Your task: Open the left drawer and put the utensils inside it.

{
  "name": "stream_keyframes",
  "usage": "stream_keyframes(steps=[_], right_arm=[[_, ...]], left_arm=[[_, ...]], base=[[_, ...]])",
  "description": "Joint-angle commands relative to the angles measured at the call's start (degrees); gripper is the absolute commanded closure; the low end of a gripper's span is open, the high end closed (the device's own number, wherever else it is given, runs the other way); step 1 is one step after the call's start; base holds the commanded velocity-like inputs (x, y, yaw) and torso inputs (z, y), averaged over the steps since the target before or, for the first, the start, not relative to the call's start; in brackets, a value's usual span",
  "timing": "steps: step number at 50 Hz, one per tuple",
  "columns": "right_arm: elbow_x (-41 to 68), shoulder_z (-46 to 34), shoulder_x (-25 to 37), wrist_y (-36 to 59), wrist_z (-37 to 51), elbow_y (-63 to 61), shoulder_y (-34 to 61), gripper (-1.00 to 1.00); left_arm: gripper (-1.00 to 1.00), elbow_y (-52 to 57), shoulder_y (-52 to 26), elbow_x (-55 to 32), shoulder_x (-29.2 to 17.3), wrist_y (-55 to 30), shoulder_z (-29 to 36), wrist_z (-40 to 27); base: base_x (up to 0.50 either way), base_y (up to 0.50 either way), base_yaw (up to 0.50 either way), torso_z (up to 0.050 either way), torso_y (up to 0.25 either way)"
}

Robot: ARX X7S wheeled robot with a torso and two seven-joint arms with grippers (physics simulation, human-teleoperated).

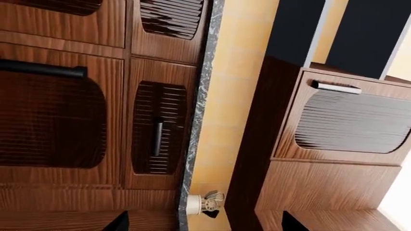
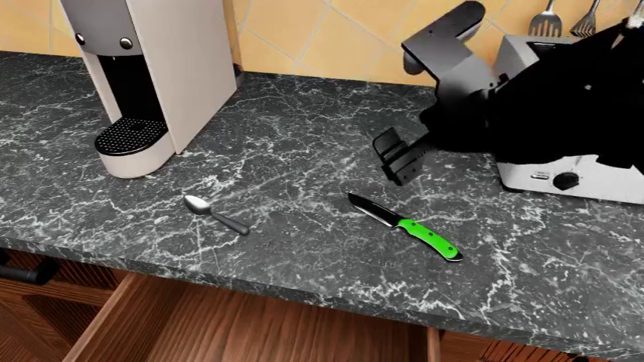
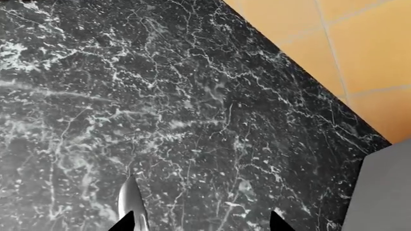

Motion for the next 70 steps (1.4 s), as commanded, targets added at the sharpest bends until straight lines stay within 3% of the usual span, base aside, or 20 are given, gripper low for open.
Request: stream_keyframes(steps=[1, 15, 32, 42, 70], right_arm=[[0.1, -1.5, 0.4, -0.1, -4.4, 1.8, -1.7, -1.0], [-0.4, -4.2, 1.2, 1.3, -9.6, 0.3, -1.5, -1.0], [-3.0, -8.1, 2.1, 2.0, -10.5, -2.0, -3.0, -1.0], [3.6, -5.5, 6.7, 4.4, -8.9, -7.9, -3.6, -1.0], [-1.4, -8.0, 10.1, -1.1, -11.7, -5.4, -8.4, -1.0]], left_arm=[[-1.0, -0.1, -0.3, -0.5, -0.1, 0.5, 1.1, 0.0], [-1.0, -0.1, -0.7, -4.4, -0.6, 1.6, 5.8, 0.0], [-1.0, -0.1, -0.7, -4.6, -0.6, 1.7, 6.0, 0.0], [-1.0, -0.1, -1.0, -6.9, -0.9, 2.0, 8.9, 0.0], [-1.0, -0.1, -1.3, -4.3, -0.8, 2.0, 6.8, 0.0]], base=[[0.0, 0.0, 0.0, 0.0, 0.0], [0.0, 0.0, 0.0, 0.0, 0.0], [0.0, 0.0, 0.0, 0.0, 0.0], [0.0, 0.0, 0.0, 0.0, 0.0], [0.0, 0.0, 0.0, 0.0, 0.0]])
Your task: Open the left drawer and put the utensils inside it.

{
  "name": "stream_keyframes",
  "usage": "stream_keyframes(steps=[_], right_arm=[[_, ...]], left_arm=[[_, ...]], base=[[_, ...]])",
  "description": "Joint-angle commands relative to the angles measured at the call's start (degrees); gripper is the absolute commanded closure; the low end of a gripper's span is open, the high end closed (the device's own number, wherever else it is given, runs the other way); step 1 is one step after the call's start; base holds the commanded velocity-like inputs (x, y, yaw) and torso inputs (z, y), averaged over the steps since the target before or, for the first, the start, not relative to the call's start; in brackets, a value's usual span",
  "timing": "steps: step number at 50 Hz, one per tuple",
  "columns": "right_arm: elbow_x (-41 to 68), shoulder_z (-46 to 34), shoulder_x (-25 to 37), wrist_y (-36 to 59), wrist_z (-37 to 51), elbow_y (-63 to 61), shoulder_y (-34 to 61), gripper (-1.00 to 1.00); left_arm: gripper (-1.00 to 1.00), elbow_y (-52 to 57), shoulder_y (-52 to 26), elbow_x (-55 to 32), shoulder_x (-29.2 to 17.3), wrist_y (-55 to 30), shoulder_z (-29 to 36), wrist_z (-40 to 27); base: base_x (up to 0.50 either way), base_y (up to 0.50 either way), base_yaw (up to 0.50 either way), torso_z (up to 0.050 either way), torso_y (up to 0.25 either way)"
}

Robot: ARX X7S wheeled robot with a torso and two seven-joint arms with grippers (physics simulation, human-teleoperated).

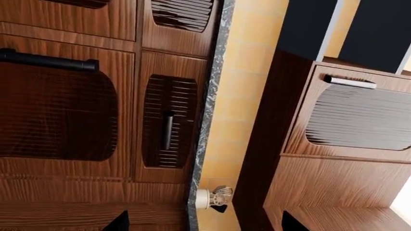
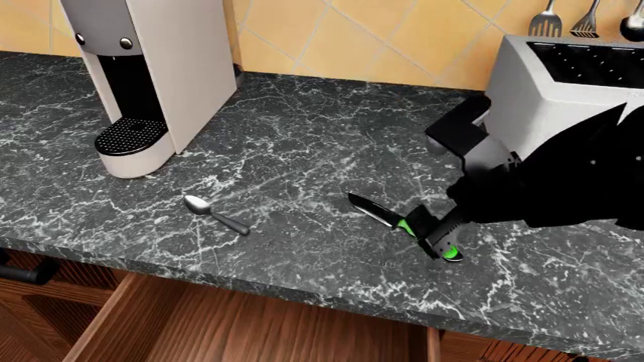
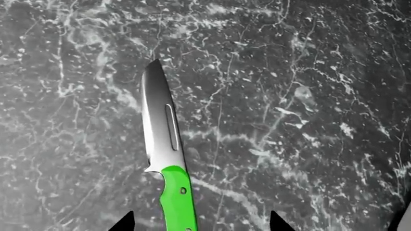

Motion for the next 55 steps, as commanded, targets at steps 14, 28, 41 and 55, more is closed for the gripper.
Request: stream_keyframes(steps=[14, 28, 41, 55], right_arm=[[-2.8, -2.3, 0.5, -3.6, -2.1, 1.3, -4.1, -1.0], [-4.6, -4.0, -0.3, -5.0, -2.9, 2.4, -6.2, -1.0], [-7.3, -6.2, -1.5, -7.9, -4.9, 5.4, -9.7, -1.0], [-8.5, -6.1, -0.9, -10.4, -4.8, 4.9, -10.7, 1.0]], left_arm=[[-1.0, 0.0, -0.3, 1.1, 0.0, 0.2, -0.6, 0.0], [-1.0, 0.0, -0.4, 1.5, -0.1, 0.2, -0.8, 0.0], [-1.0, 0.0, -0.4, 2.2, 0.0, 0.3, -1.5, 0.0], [-1.0, 0.0, -0.5, 3.3, 0.1, 0.0, -2.4, 0.0]], base=[[0.0, 0.0, 0.0, 0.0, 0.0], [0.0, 0.0, 0.0, 0.0, 0.0], [0.0, 0.0, 0.0, 0.0, 0.0], [0.0, 0.0, 0.01, 0.0, 0.0]])
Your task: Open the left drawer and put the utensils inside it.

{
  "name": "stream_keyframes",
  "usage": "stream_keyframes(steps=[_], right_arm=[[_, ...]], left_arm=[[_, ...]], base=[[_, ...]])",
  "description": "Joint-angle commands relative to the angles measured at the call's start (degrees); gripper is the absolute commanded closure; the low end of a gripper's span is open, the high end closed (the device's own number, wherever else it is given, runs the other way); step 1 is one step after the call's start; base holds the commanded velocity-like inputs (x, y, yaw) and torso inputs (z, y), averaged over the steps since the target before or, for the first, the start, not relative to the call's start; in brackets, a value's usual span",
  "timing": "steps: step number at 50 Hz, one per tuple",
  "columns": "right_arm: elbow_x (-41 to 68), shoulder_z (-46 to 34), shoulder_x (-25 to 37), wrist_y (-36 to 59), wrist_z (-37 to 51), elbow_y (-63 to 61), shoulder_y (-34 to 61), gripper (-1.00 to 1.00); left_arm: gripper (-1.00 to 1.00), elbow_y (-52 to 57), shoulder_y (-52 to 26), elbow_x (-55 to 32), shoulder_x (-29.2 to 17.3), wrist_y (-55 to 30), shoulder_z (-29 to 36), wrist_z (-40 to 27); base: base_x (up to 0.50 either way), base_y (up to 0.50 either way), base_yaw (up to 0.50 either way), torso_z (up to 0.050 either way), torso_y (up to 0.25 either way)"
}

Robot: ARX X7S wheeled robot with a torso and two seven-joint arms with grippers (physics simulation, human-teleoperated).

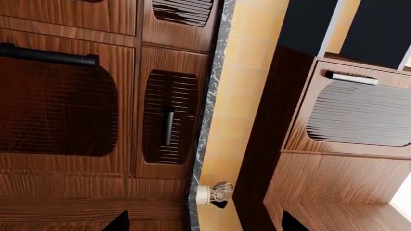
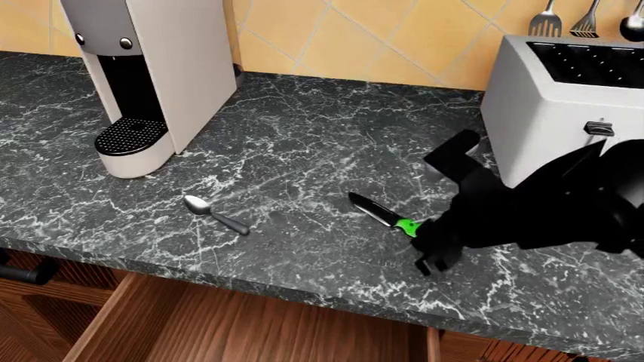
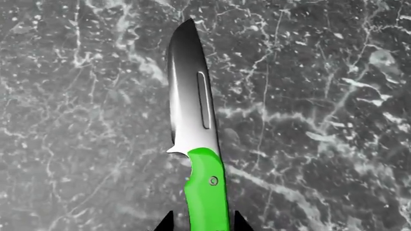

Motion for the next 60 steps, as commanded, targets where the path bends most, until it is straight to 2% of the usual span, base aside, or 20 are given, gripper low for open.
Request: stream_keyframes(steps=[1, 19, 23, 30, 39, 47, 52, 54, 60], right_arm=[[-5.3, -2.6, -1.2, -3.5, 6.1, 0.5, -5.1, 1.0], [-5.6, -1.7, 0.3, -5.2, 7.9, -1.9, -5.4, 1.0], [-4.5, -0.1, 1.9, -5.3, 9.6, -5.6, -3.9, 1.0], [2.4, 5.5, 7.4, -2.5, 14.6, -20.1, 2.3, 1.0], [9.6, 8.5, 9.6, 0.2, 17.6, -32.7, 6.4, 1.0], [18.1, 6.9, 5.3, 3.8, 25.3, -45.9, 7.5, 1.0], [24.9, 4.6, -0.5, 5.4, 33.0, -49.5, 9.0, 1.0], [28.8, 2.2, -5.1, 6.0, 38.5, -50.4, 10.1, 1.0], [32.4, -0.7, -12.3, 4.4, 44.8, -50.8, 9.6, 1.0]], left_arm=[[-1.0, 0.0, 0.0, 1.0, 0.1, -0.3, -1.0, 0.0], [-1.0, 0.0, 0.0, 4.4, 0.4, -0.4, -4.4, 0.0], [-1.0, 0.0, -0.1, 3.8, 0.3, -0.2, -3.5, 0.0], [-1.0, 0.0, -0.3, 4.2, 0.3, 0.0, -3.8, 0.0], [-1.0, 0.0, -0.2, 3.8, 0.3, -0.1, -3.4, 0.0], [-1.0, 0.0, -0.3, 2.6, 0.2, 0.4, -1.9, 0.0], [-1.0, 0.0, -0.3, 3.3, 0.2, 0.5, -2.5, 0.0], [-1.0, 0.0, -0.4, 2.7, 0.2, 0.7, -1.8, 0.0], [-1.0, 0.0, -0.6, 1.0, 0.0, 1.1, 0.2, 0.0]], base=[[0.0, 0.0, 0.0, 0.0, 0.0], [0.0, 0.0, 0.01, 0.0, 0.0], [0.0, 0.0, 0.0, 0.0, 0.0], [0.0, 0.0, 0.0, 0.0, 0.0], [0.0, 0.0, 0.0, 0.0, 0.0], [0.0, 0.0, 0.0, 0.0, 0.0], [0.0, 0.0, 0.0, 0.0, 0.0], [0.0, 0.0, 0.0, 0.0, 0.0], [0.0, 0.0, 0.0, 0.0, 0.0]])
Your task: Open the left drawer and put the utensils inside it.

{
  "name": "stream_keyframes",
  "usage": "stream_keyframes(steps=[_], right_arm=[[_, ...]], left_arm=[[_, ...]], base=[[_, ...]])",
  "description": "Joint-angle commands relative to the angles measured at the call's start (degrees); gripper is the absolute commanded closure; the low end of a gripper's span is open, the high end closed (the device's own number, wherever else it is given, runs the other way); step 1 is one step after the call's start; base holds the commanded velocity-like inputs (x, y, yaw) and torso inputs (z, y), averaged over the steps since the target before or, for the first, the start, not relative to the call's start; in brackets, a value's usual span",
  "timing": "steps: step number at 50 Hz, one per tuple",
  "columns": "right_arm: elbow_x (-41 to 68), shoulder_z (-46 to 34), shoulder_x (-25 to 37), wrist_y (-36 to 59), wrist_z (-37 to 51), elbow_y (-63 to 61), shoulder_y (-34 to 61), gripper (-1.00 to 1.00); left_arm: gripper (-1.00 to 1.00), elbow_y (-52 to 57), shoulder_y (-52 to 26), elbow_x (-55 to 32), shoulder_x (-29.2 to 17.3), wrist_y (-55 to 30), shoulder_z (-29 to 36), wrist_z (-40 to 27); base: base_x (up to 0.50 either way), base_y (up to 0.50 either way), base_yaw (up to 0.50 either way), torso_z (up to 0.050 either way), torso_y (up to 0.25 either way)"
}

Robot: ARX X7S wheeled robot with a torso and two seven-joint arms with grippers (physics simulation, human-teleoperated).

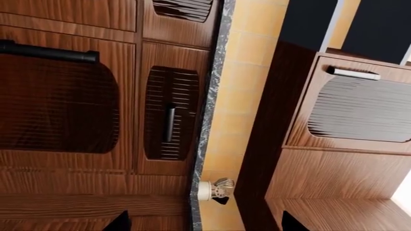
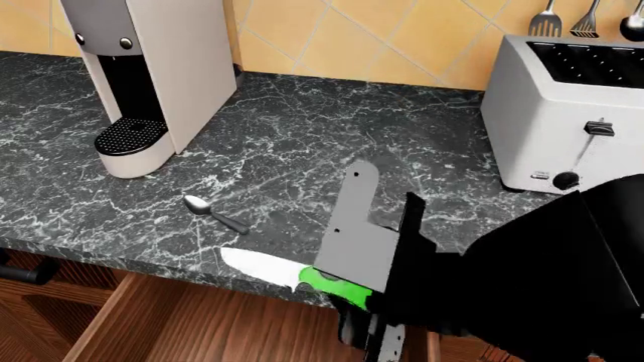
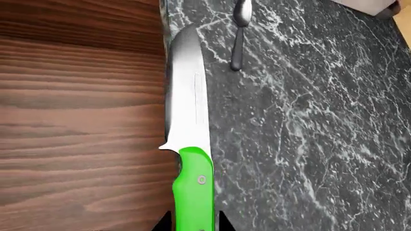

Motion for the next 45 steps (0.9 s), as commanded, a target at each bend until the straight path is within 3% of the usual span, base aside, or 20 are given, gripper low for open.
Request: stream_keyframes(steps=[1, 20, 29, 45], right_arm=[[8.8, -4.2, -11.6, 0.4, 13.3, -6.5, 1.2, 1.0], [0.6, -8.9, -20.5, -2.4, 14.9, -4.6, -7.8, 1.0], [-6.5, -11.1, -22.0, -3.5, 12.0, -3.1, -12.4, 1.0], [-21.3, -21.9, -27.8, -5.1, 3.6, 5.2, -22.4, 1.0]], left_arm=[[-1.0, 0.0, -0.2, -1.9, -0.2, 0.6, 2.2, 0.0], [-1.0, 0.0, -0.5, -3.8, -0.3, 1.1, 4.5, 0.0], [-1.0, 0.0, -0.8, -4.8, -0.5, 1.6, 6.0, 0.0], [-1.0, 0.0, -1.2, -4.0, -0.4, 1.9, 5.7, 0.0]], base=[[0.0, 0.0, 0.0, 0.0, 0.0], [0.0, 0.0, 0.0, 0.0, 0.0], [0.0, 0.0, 0.0, 0.0, 0.0], [0.0, 0.0, 0.0, 0.0, 0.0]])
